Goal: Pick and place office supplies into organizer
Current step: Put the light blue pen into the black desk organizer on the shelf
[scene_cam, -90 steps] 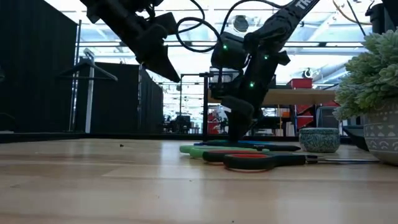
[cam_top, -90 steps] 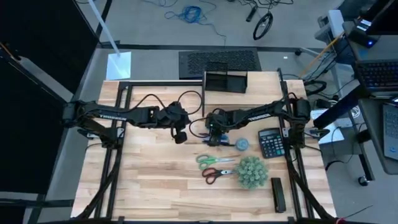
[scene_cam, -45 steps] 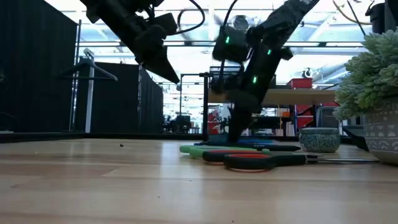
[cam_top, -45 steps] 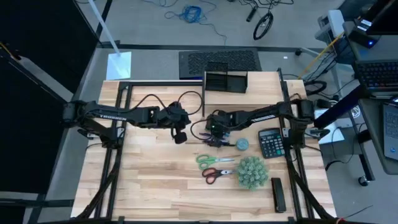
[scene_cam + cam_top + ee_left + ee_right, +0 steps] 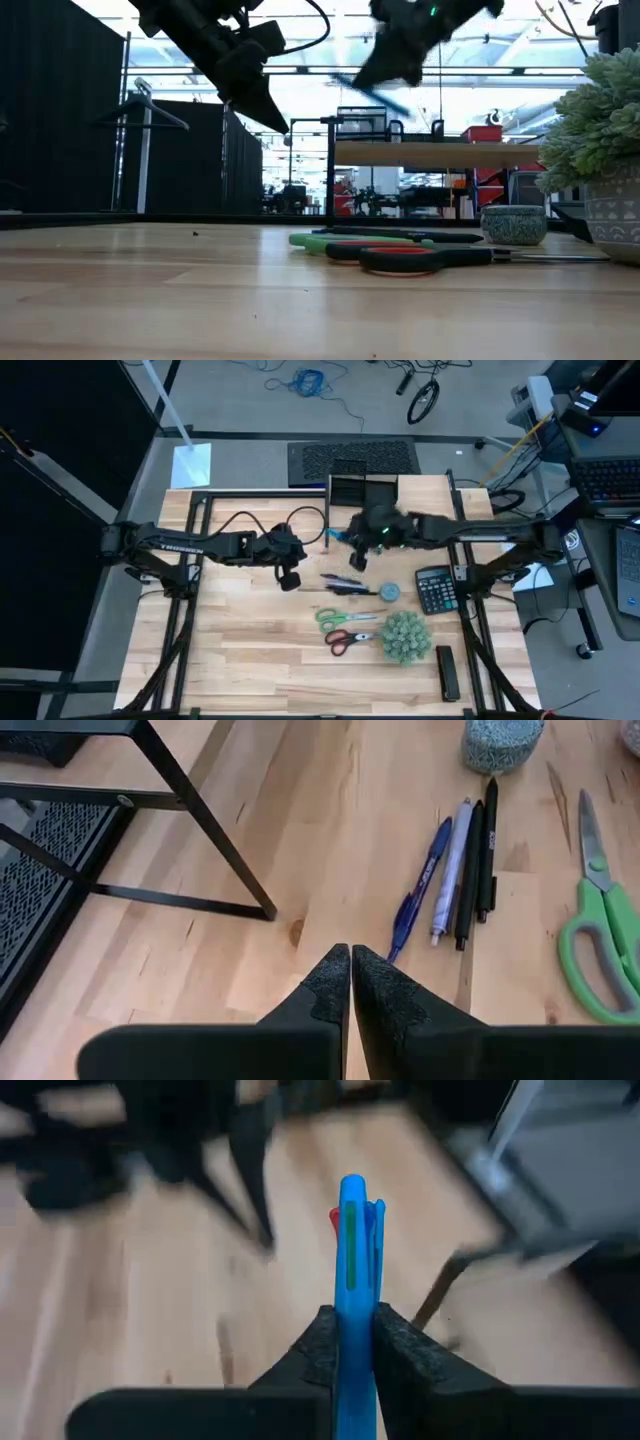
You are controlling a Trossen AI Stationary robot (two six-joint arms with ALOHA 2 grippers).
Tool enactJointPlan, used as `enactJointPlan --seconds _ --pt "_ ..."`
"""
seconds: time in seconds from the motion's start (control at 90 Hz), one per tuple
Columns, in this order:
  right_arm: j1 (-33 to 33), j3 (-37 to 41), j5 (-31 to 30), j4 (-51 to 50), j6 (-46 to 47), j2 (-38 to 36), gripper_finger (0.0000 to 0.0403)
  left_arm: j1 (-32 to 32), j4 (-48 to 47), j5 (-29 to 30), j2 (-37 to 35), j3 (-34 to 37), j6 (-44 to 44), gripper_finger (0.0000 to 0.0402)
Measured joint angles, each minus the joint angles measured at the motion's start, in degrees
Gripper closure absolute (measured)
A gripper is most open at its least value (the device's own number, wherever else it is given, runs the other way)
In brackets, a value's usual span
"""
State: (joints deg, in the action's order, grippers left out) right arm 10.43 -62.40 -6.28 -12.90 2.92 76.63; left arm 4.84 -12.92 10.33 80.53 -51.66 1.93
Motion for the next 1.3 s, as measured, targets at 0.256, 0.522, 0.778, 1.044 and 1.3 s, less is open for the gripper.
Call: enactJointPlan --seconds 0.256,0.522,0.778,1.044,1.3 --pt "6.9 0.0 -0.1 14.2 -5.8 -3.9 0.0382 0.0 0.0 0.0 0.0 0.0 0.0 0.0398" --pt "15.3 0.0 0.3 33.8 -11.9 2.7 0.0382 0.0 -0.1 0.0 0.0 0.0 0.0 0.0398" --pt "23.0 -0.1 0.5 43.7 -10.0 8.3 0.0383 0.0 -0.1 0.0 0.0 0.0 0.1 0.0398" --pt "25.8 -0.1 3.6 44.3 -6.4 11.9 0.0382 0.0 -0.1 0.0 0.0 0.0 0.1 0.0398" --pt "25.7 -0.1 3.6 49.0 -0.5 16.4 0.0383 0.0 -0.1 0.0 0.0 0.0 0.1 0.0398"
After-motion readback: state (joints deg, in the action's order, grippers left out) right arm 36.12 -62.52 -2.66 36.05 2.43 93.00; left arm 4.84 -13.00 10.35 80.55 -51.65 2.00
